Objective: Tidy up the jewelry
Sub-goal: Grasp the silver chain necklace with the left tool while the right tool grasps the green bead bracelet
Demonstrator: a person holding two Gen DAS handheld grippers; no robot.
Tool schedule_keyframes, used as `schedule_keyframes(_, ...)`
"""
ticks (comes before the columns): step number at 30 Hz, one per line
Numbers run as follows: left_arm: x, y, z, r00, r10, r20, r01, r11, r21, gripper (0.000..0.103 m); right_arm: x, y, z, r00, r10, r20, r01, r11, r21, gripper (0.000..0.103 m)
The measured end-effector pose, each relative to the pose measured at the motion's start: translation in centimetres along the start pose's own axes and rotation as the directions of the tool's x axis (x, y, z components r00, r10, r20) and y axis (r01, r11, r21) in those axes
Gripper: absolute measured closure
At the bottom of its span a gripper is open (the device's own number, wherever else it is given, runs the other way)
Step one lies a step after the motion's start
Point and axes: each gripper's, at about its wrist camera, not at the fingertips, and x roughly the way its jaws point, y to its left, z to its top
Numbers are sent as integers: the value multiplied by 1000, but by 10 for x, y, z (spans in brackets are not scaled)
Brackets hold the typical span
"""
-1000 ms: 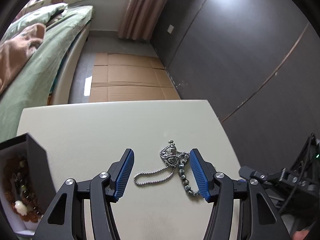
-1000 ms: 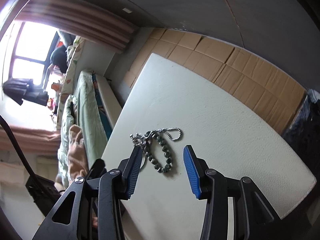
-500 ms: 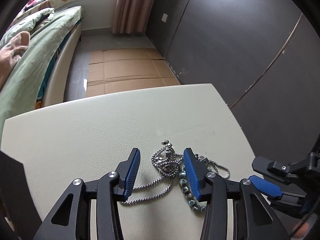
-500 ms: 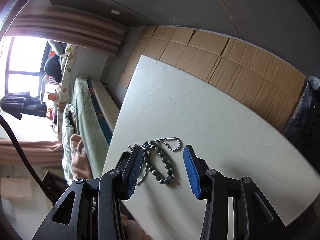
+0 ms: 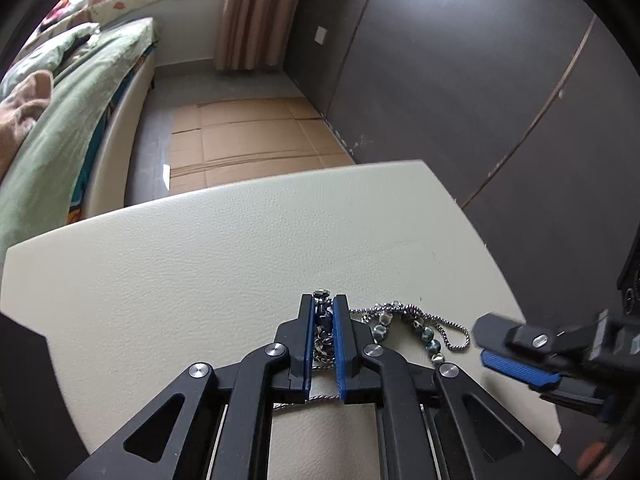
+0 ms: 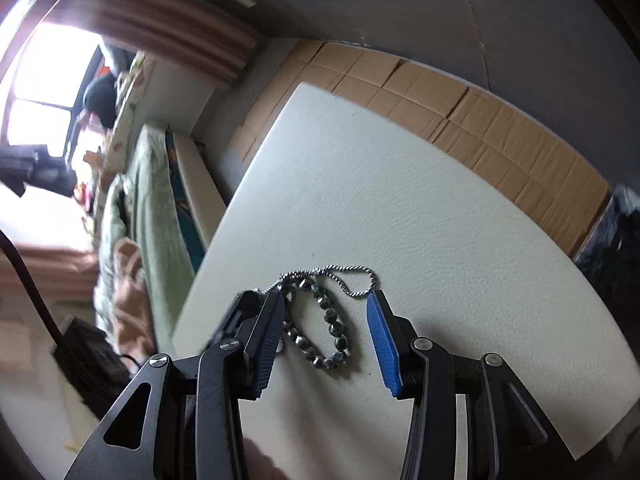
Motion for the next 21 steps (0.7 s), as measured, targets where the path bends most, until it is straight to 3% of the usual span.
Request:
schedule_keyframes(8, -39, 18, 7, 997, -13, 75, 18, 998, -66, 94, 12, 19, -7, 995, -97, -1, 96, 984, -149, 59)
schedule_keyframes(13, -66, 34, 7, 992, -28, 124, 43, 993, -113, 94, 21, 31, -15, 984, -176, 18, 175, 954, -242, 59)
schedule_keyframes(15, -72, 39, 7, 991, -30, 132, 47, 991, -126, 95, 24, 40, -21, 973, -226, 42, 228, 924, -308, 59)
schedule_keyframes(21, -87, 52, 6, 986, -12, 164, 39, 986, -160, 94, 36, 68, -47, 909, -380, 172, 413, 756, -508, 60)
